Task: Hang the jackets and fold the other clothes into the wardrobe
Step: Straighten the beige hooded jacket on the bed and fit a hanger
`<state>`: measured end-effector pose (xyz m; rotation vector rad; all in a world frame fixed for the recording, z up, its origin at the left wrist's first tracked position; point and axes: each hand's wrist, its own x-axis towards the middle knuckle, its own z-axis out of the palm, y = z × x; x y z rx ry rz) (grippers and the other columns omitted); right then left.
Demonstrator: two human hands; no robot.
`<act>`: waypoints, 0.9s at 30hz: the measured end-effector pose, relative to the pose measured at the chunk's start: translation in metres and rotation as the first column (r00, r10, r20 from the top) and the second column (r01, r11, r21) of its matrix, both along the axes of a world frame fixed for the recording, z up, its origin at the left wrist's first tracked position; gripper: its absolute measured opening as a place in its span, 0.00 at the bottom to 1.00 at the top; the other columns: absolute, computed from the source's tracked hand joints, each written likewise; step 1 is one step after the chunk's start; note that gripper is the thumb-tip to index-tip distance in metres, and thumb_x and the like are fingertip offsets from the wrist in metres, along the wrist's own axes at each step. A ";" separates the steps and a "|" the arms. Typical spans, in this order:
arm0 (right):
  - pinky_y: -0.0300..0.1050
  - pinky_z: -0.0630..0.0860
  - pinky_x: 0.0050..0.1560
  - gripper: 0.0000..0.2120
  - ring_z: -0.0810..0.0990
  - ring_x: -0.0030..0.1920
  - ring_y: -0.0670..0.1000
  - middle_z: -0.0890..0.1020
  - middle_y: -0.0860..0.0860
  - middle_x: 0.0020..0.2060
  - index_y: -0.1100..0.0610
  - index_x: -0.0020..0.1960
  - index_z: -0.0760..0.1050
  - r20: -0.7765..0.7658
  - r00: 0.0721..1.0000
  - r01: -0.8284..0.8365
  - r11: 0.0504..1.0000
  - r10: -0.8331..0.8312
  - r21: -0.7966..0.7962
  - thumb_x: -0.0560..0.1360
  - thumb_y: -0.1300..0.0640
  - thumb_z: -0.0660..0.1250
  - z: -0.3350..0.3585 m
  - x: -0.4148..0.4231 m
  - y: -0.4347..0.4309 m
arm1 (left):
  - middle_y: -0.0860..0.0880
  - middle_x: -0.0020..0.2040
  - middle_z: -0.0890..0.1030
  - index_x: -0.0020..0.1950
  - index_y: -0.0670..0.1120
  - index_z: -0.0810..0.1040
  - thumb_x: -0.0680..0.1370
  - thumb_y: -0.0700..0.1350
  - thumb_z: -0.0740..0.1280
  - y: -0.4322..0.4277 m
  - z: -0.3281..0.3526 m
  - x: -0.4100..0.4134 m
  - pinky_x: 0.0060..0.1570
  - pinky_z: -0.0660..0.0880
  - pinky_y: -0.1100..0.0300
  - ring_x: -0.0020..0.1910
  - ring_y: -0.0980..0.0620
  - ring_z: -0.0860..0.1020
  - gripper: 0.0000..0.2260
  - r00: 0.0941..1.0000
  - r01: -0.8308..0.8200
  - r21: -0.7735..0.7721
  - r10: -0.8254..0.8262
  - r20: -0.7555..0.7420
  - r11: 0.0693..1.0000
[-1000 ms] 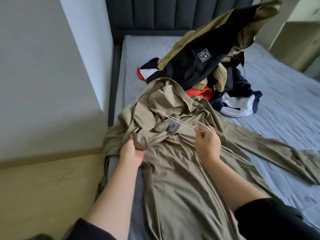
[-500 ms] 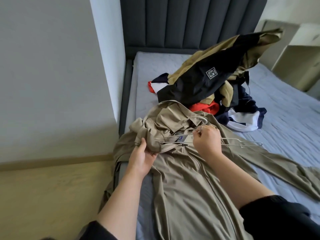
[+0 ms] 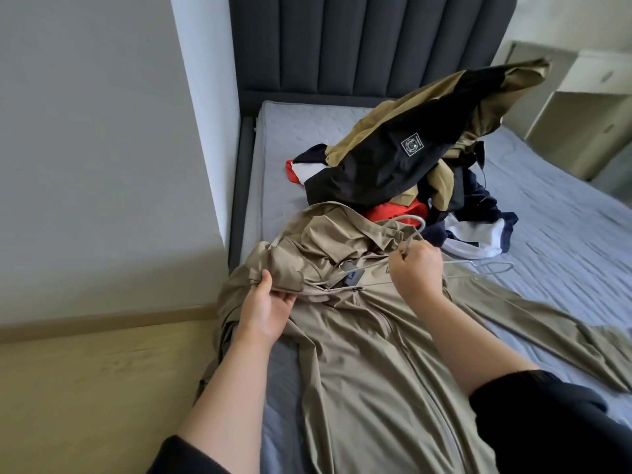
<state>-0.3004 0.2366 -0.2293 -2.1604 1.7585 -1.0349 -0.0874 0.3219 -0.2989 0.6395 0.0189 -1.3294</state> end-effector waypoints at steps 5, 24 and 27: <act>0.48 0.68 0.39 0.16 0.72 0.36 0.57 0.75 0.55 0.31 0.59 0.31 0.68 0.084 0.996 0.014 0.978 -0.032 0.210 0.76 0.57 0.61 -0.010 0.026 0.002 | 0.41 0.56 0.81 0.64 0.41 0.74 0.81 0.44 0.56 0.007 0.020 -0.039 0.53 0.79 0.50 0.56 0.45 0.79 0.15 0.955 0.295 -0.074 -0.291 0.059 0.953; 0.39 0.59 0.27 0.14 0.60 0.24 0.45 0.62 0.48 0.21 0.69 0.30 0.63 0.448 0.881 -0.248 0.954 0.149 0.171 0.72 0.66 0.62 0.019 0.026 0.002 | 0.44 0.66 0.74 0.71 0.44 0.70 0.79 0.56 0.60 0.022 0.038 -0.039 0.72 0.49 0.42 0.70 0.44 0.68 0.24 -0.554 -0.204 -0.092 -0.038 0.832 0.975; 0.37 0.63 0.29 0.16 0.64 0.25 0.45 0.66 0.48 0.22 0.63 0.29 0.67 0.325 0.915 -0.297 0.944 0.238 0.145 0.73 0.64 0.65 0.024 0.033 0.011 | 0.47 0.48 0.82 0.56 0.46 0.79 0.80 0.50 0.61 0.021 0.037 -0.035 0.66 0.62 0.49 0.51 0.44 0.78 0.12 -0.495 -0.198 0.006 -0.105 0.862 0.980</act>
